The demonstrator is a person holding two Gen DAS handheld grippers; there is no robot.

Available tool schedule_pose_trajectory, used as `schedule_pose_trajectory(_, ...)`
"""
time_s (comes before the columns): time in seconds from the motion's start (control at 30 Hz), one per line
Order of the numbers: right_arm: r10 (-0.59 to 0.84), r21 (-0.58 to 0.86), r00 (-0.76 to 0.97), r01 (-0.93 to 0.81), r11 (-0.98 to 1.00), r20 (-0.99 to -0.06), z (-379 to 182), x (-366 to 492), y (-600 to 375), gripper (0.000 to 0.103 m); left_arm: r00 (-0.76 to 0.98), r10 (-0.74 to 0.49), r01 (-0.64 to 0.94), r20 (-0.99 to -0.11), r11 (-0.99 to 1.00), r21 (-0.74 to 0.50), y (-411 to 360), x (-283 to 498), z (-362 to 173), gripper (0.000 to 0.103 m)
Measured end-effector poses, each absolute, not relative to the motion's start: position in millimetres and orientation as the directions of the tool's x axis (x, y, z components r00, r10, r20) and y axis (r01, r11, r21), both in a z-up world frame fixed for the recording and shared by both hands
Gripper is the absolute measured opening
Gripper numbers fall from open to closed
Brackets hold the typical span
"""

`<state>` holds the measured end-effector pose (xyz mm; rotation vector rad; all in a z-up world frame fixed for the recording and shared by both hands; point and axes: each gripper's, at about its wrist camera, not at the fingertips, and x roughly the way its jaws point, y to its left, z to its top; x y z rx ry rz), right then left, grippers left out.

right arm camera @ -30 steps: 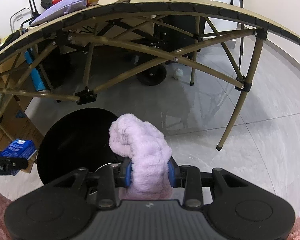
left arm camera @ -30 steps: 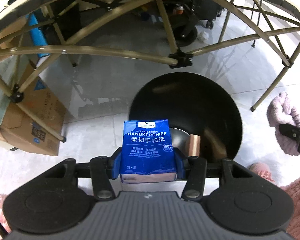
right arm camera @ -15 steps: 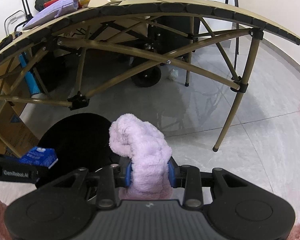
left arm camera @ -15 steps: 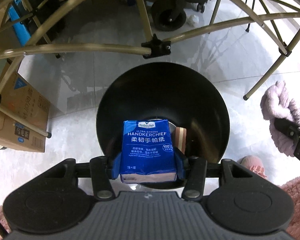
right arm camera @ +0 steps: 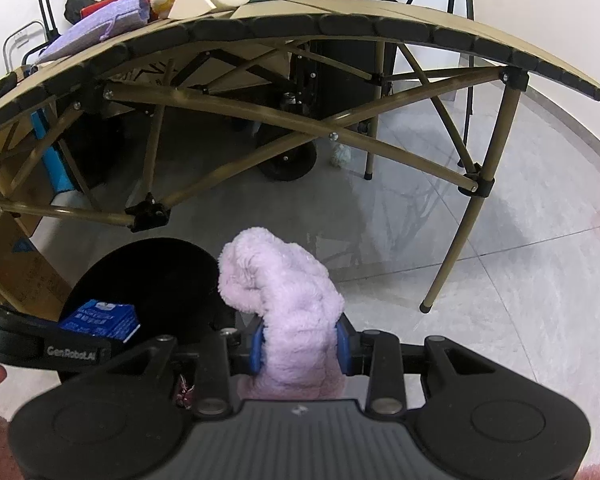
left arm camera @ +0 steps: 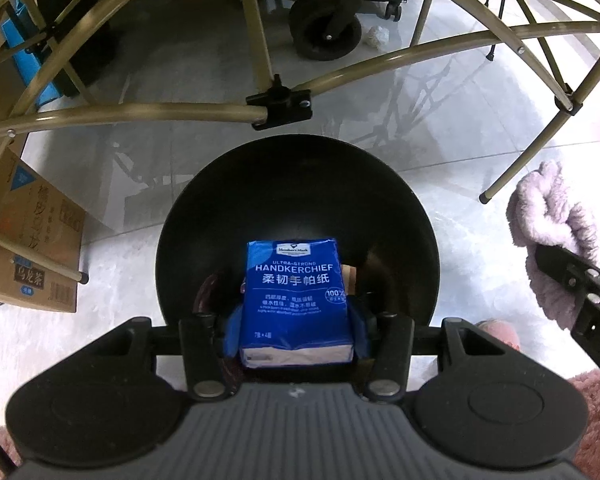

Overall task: Collect trash
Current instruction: 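Open the left gripper to drop the blue tissue pack into the bin, then move the right gripper with the headband over the bin opening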

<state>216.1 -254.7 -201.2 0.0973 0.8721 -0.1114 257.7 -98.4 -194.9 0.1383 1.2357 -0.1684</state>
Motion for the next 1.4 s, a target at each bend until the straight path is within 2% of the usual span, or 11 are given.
schedule_pose_trajectory(0.17, -0.061, 0.033, 0.636, 0.135, 0.990, -0.769, -201, 216, -252, 0.033, 0.328, -0.066, 0.214, -0.943, 0.977, 0.006, -99, 256, -191, 0.056)
schedule_pose_trajectory(0.2, -0.061, 0.033, 0.636, 0.135, 0.990, -0.769, -202, 217, -253, 0.033, 0.331, -0.065, 0.215, -0.941, 0.977, 0.008, -99, 256, -191, 0.063)
schedule_pose_trajectory(0.23, -0.061, 0.032, 0.636, 0.133, 0.991, -0.769, -202, 217, -253, 0.033, 0.337, -0.058, 0.210, -0.940, 0.978, 0.015, -99, 255, -190, 0.077)
schedule_pose_trajectory(0.3, -0.061, 0.031, 0.636, 0.132, 0.991, -0.769, -201, 217, -253, 0.033, 0.346, -0.039, 0.190, -0.938, 0.981, 0.030, -97, 256, -188, 0.096)
schedule_pose_trajectory(0.33, -0.060, 0.031, 0.637, 0.131, 0.991, -0.769, -201, 217, -253, 0.033, 0.351, -0.030, 0.174, -0.936, 0.984, 0.034, -95, 257, -187, 0.100)
schedule_pose_trajectory(0.5, -0.061, 0.029, 0.636, 0.131, 0.991, -0.769, -202, 217, -253, 0.033, 0.327, -0.029, 0.132, -0.945, 0.991, 0.015, -88, 262, -187, 0.103)
schedule_pose_trajectory(1.4, -0.045, 0.028, 0.640, 0.104, 0.994, -0.767, -200, 220, -243, 0.034, 0.315, -0.014, 0.135, -0.949, 0.990, 0.031, -73, 255, -183, 0.103)
